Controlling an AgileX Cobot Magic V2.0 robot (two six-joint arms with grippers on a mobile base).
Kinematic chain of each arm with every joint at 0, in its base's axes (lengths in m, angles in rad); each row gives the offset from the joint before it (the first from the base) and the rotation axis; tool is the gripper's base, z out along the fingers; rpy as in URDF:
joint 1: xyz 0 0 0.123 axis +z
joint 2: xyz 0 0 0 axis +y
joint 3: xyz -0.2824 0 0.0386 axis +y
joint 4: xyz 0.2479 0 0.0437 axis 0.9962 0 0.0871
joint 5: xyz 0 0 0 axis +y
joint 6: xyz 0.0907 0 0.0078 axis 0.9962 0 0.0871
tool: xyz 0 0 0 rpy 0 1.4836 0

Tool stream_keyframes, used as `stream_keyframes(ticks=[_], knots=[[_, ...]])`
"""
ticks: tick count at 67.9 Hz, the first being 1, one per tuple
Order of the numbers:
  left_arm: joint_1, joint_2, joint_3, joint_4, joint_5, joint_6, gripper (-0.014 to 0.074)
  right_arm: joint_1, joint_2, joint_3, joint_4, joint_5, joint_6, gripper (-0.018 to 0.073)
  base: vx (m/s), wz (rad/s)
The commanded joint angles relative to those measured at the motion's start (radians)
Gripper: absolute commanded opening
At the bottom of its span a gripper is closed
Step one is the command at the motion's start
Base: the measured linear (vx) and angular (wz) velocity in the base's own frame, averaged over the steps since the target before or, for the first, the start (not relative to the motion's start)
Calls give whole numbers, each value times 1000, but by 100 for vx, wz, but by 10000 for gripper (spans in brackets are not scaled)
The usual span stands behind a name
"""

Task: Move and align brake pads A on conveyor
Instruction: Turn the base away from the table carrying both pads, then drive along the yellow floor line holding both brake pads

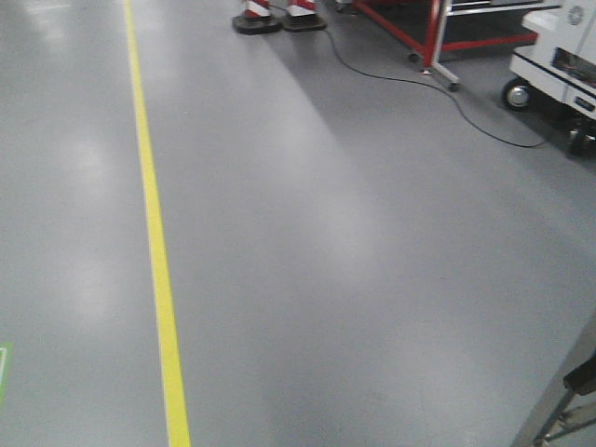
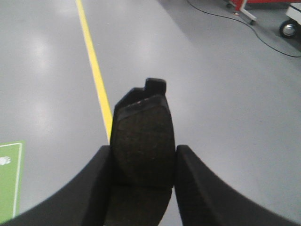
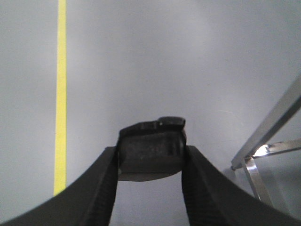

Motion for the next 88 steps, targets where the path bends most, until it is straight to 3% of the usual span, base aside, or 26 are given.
stream_keyframes(ticks=[1,49,88], knots=[[1,12,-21,9,-89,-1,-6,-1,2,-28,0,-77,-7,-4,-10,40],[1,12,-21,9,-89,-1,-6,-1,2,-28,0,-74,-7,-4,-3,22],[1,12,-21,9,-89,-1,-6,-1,2,-28,0,-74,-7,-4,19,21]])
